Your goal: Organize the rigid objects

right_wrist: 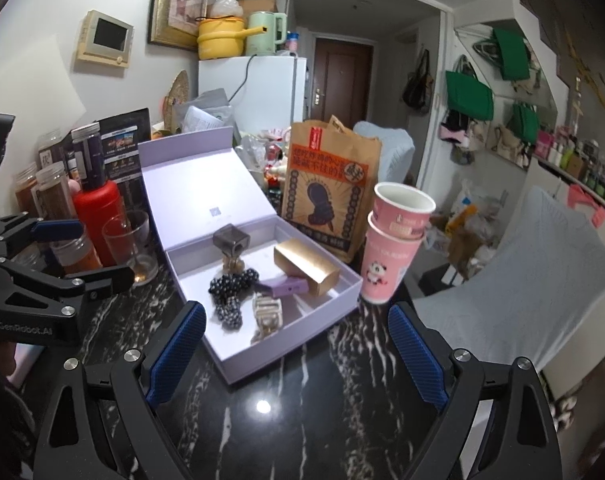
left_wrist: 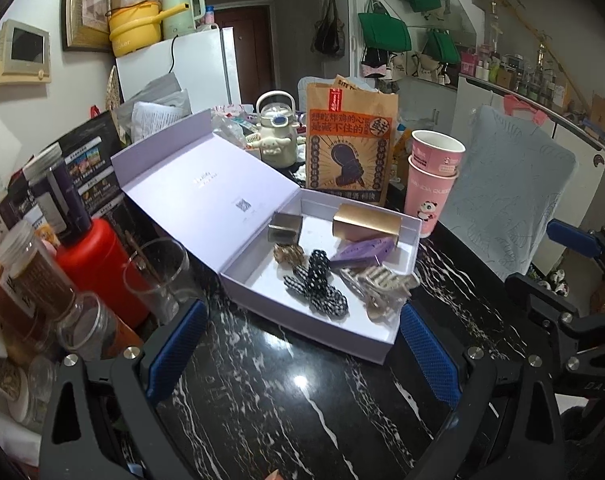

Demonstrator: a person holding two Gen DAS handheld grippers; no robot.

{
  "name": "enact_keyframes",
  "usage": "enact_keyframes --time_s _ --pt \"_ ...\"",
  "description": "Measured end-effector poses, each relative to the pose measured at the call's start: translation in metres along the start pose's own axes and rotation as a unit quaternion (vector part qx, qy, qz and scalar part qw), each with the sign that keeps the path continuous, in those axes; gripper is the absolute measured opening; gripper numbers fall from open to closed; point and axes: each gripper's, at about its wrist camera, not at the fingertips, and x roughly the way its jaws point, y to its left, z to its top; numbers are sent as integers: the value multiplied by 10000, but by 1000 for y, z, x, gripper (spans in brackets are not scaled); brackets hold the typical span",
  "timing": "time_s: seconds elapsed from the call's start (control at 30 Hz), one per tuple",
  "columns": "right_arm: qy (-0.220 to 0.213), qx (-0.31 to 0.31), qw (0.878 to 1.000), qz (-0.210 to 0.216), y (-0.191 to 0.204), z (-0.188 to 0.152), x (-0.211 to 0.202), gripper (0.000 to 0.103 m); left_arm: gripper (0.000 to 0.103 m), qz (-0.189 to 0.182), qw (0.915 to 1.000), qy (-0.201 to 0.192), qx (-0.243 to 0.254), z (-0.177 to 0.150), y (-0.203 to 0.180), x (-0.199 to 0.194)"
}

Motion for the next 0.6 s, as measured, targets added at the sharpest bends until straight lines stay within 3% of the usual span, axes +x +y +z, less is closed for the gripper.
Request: enact_keyframes --time_s 0.23,0.6 --pt "158 342 9993 8 0 -12 -4 94 99 34 10000 46 -38 -11 -2 -3" --pt "264 267 9993 -84 3 -19 -3 94 99 77 9999 128 -54 -20 -1 0"
